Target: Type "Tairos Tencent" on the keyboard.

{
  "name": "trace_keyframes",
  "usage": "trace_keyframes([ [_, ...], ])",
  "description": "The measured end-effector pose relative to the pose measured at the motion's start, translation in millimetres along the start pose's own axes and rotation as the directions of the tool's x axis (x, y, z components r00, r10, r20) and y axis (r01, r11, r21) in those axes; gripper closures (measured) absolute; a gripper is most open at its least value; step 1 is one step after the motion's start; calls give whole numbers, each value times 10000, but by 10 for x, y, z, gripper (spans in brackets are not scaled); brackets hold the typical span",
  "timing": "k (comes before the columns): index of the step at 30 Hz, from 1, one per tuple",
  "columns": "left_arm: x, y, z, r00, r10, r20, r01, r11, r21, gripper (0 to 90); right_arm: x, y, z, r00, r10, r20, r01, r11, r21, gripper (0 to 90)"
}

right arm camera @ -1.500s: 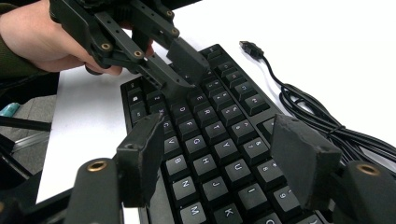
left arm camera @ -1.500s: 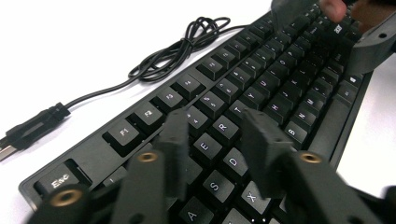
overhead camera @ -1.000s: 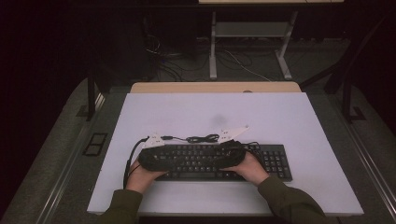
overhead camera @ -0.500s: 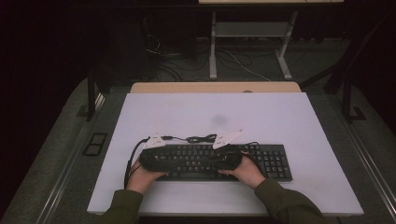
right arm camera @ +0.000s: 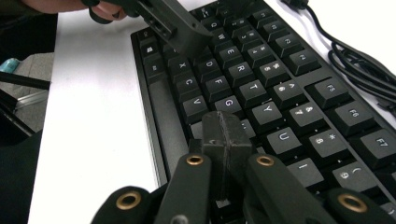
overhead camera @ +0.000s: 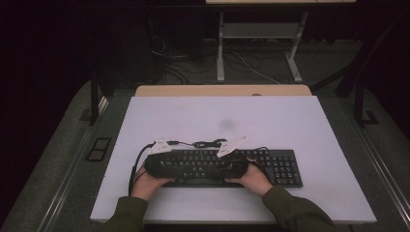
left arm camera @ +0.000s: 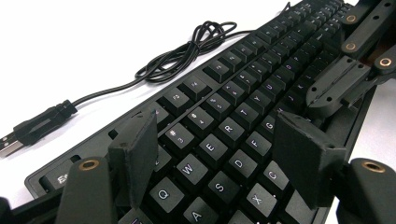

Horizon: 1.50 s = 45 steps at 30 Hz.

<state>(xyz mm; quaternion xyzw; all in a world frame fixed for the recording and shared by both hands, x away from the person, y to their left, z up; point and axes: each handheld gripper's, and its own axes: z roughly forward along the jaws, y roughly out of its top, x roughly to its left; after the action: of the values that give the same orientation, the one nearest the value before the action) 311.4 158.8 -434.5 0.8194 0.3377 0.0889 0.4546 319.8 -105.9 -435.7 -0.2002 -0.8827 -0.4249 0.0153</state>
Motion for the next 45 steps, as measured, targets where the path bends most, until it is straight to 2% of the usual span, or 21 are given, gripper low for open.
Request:
trace_keyframes([
  [6,-1,2,-2,10000,15,-8,-15,10000,-6,306,1,-8,17,10000,0,-36,0,9998,193,892],
  [8,-2,2,-2,10000,15,-10,-15,10000,-5,305,15,-8,29,9999,-107,97,103,9992,399,892],
  [9,-1,2,-3,10000,17,-11,-17,10000,-2,305,18,-12,35,9997,-216,122,211,9991,377,892],
  [19,0,6,-10,10000,51,-48,-51,10000,2,303,12,-10,30,9999,-136,67,133,9993,336,891],
  [25,6,5,-17,10000,64,-59,-64,10000,7,303,8,5,1,10000,-44,28,44,9999,123,856],
  [32,-3,6,-23,10000,26,-10,-26,10000,-45,305,-13,7,-35,9999,101,-97,-103,9997,-203,727],
  [36,-8,8,-34,10000,19,58,-19,9999,-110,316,-32,1,-53,9998,194,-12,-194,9993,-326,657],
  [45,-38,10,-59,9992,25,387,-20,9999,-122,405,-73,-5,-109,9993,327,200,-312,9972,-680,496],
])
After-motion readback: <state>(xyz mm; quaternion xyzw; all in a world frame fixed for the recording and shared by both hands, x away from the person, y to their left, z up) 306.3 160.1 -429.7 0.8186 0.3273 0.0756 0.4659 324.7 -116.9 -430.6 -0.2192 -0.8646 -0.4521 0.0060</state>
